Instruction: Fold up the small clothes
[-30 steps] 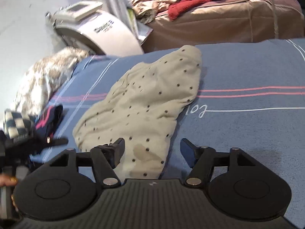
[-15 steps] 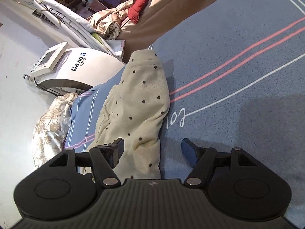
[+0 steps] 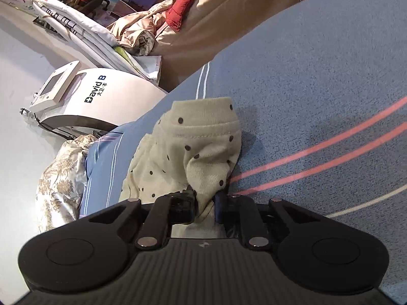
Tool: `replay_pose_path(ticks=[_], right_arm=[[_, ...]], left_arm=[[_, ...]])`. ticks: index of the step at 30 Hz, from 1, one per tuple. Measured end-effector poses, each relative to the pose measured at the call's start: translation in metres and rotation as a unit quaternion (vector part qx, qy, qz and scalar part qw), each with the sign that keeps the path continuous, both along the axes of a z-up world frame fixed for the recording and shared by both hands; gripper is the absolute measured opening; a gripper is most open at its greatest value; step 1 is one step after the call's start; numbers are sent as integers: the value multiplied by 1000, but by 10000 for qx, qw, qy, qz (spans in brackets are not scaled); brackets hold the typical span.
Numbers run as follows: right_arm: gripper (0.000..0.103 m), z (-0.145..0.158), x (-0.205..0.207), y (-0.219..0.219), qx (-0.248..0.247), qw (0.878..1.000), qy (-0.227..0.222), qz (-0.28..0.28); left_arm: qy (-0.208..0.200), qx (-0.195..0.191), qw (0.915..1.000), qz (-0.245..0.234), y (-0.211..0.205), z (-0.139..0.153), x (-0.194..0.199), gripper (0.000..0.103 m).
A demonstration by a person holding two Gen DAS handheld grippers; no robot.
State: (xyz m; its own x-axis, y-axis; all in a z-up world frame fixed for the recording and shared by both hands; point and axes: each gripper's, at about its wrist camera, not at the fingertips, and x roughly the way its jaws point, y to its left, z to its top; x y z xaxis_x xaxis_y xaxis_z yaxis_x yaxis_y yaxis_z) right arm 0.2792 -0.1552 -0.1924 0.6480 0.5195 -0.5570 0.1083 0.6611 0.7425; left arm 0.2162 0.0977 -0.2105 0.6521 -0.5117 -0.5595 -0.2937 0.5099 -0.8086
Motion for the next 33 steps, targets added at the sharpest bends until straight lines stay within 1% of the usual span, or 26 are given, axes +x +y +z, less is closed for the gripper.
replay_pose_path(ticks=[3, 6, 8, 10, 12, 15, 16, 18, 20, 22, 24, 25, 26, 27, 28, 29, 31, 33], right_arm=[[18, 24, -15, -12, -242, 9994, -232, -105], [17, 54, -33, -34, -613, 9973, -329, -213], [17, 75, -46, -54, -946, 9946, -385, -193], [17, 99, -59, -81, -1354, 9896, -451, -187], [17, 123, -74, -117, -1526, 9866, -465, -345], [17, 166, -103, -185, -1710, 9817, -460, -707], [17, 186, -115, -209, -1877, 9774, -519, -823], [17, 216, -133, -250, -2271, 9675, -583, -945], [17, 241, -152, -295, -2705, 9543, -631, -1101], [17, 255, -164, -340, -2875, 9479, -565, -1254], [17, 261, -172, -378, -3037, 9416, -367, -1410], [17, 259, -174, -394, -3183, 9347, -268, -1560], [17, 256, -179, -408, -3214, 9318, -162, -1678], [17, 247, -179, -423, -3205, 9320, 40, -1690], [18, 237, -177, -433, -3231, 9310, 246, -1678], [18, 224, -178, -443, -3276, 9273, 436, -1756], [19, 193, -183, -461, -3331, 9219, 779, -1818], [20, 164, -185, -477, -3314, 9174, 1007, -1959]], left_arm=[[-248, 87, 9994, -245, -15, 21, -6, 19], [-480, 292, 9963, -653, -45, 49, -7, 19], [-548, 387, 9921, -1056, -77, 68, -9, 18], [-564, 356, 9870, -1463, -114, 83, -10, 18], [-539, 199, 9793, -1942, -161, 99, -14, 18], [-536, -169, 9667, -2496, -232, 124, -18, 18], [-624, -229, 9605, -2701, -261, 137, -22, 18], [-855, -212, 9506, -2978, -314, 163, -27, 18], [-985, -271, 9440, -3138, -362, 183, -33, 19], [-993, -347, 9382, -3296, -413, 197, -43, 19], [-931, -328, 9350, -3407, -456, 200, -54, 19], [-963, -252, 9320, -3484, -478, 200, -64, 19], [-964, -82, 9304, -3537, -498, 197, -72, 19], [-867, 77, 9299, -3574, -516, 191, -83, 19], [-734, 134, 9280, -3650, -531, 183, -96, 20], [-616, 192, 9242, -3765, -545, 171, -106, 20], [-350, 425, 9199, -3883, -566, 151, -120, 20], [-193, 602, 9158, -3967, -578, 132, -132, 20]])
